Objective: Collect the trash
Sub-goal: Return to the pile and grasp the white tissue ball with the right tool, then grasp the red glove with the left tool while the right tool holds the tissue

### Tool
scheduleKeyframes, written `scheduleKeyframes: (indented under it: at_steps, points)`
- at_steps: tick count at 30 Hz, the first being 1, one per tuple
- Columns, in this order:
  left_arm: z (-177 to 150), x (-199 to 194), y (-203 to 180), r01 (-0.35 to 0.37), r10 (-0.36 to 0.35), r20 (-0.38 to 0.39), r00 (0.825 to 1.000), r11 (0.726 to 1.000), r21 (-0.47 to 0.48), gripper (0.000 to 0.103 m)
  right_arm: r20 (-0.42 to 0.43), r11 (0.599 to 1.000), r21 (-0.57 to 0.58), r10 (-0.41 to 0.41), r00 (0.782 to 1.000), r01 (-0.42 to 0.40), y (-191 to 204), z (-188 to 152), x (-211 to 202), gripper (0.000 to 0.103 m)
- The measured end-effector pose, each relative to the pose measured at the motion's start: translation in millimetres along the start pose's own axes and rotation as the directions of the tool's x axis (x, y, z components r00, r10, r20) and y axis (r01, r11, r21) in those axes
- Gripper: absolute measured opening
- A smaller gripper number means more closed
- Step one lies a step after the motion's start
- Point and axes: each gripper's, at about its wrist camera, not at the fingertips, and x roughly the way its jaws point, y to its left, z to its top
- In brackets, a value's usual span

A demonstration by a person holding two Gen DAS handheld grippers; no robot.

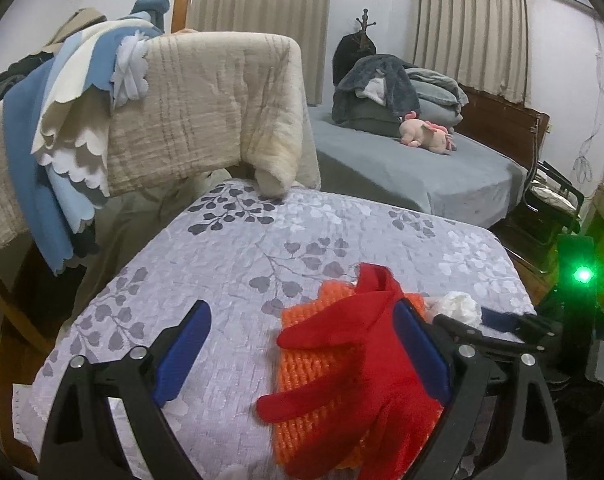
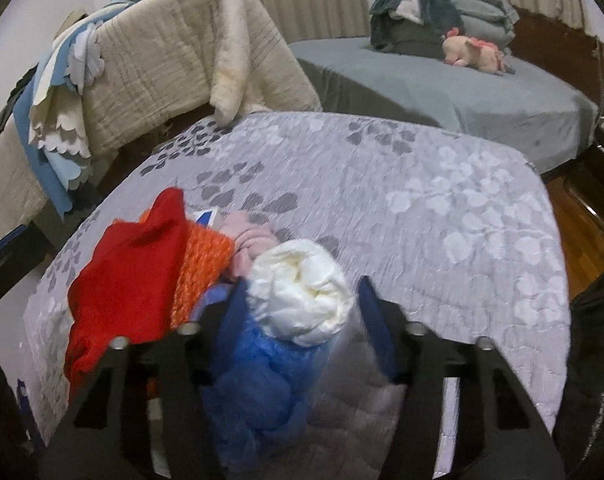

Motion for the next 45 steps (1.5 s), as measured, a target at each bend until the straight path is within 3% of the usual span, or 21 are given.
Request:
scheduleKeyframes:
  at_steps: [3,9,14,19,21,23,26,31,45]
  points:
    - [0,2,-6,0.013,-0.013,-0.005,1.0,1.0,0.006,0.09,0.004,1.0,-0.007,0.013,1.0,-0.013,0,0,-3,0.033]
    - [1,7,-21,0.051,-0.051,-0.014,0.999,0.998,0.022,0.086,0.033,1.0,0.001,0.014,0.999,-0.014,-9,1,-22,0.032]
    - [1,20,-38,0.091,-0.089,-0.044,0.995,0.995,0.049,0.074,0.057,1.0,0.014,0.006,0.998,-0.007,-20,1,-38,0.032]
    - [-1,38,-50,0.101,-0.094,-0.086,0.992,0.992,0.075,0.068,0.059,1.0,0.017,-0.002,0.998,0.001,-28,-1,-47,0.032]
    - [-4,45,-53,0.101,-0.092,-0.106,0.99,0.991,0.082,0.061,0.061,1.0,0.019,-0.004,0.998,0.002,-30,-2,-49,0.032]
    - [-6,51,-54,0.099,-0.087,-0.122,0.989,0.991,0.093,0.044,0.062,1.0,0.021,-0.005,0.998,0.004,-32,-3,-51,0.032]
    - [-8,50,-54,0.087,-0.075,-0.11,0.991,0.99,0.107,0.027,0.059,1.0,0.026,-0.01,0.998,0.008,-33,-4,-51,0.032]
    - [-6,44,-45,0.091,-0.084,-0.091,0.992,0.993,0.076,0.008,0.065,1.0,0.031,-0.005,0.998,0.003,-31,-4,-54,0.032]
    - [16,-8,-44,0.126,-0.127,0.016,0.992,0.991,0.054,0.006,0.13,1.0,0.022,0.008,0.991,-0.01,-30,2,-92,0.032]
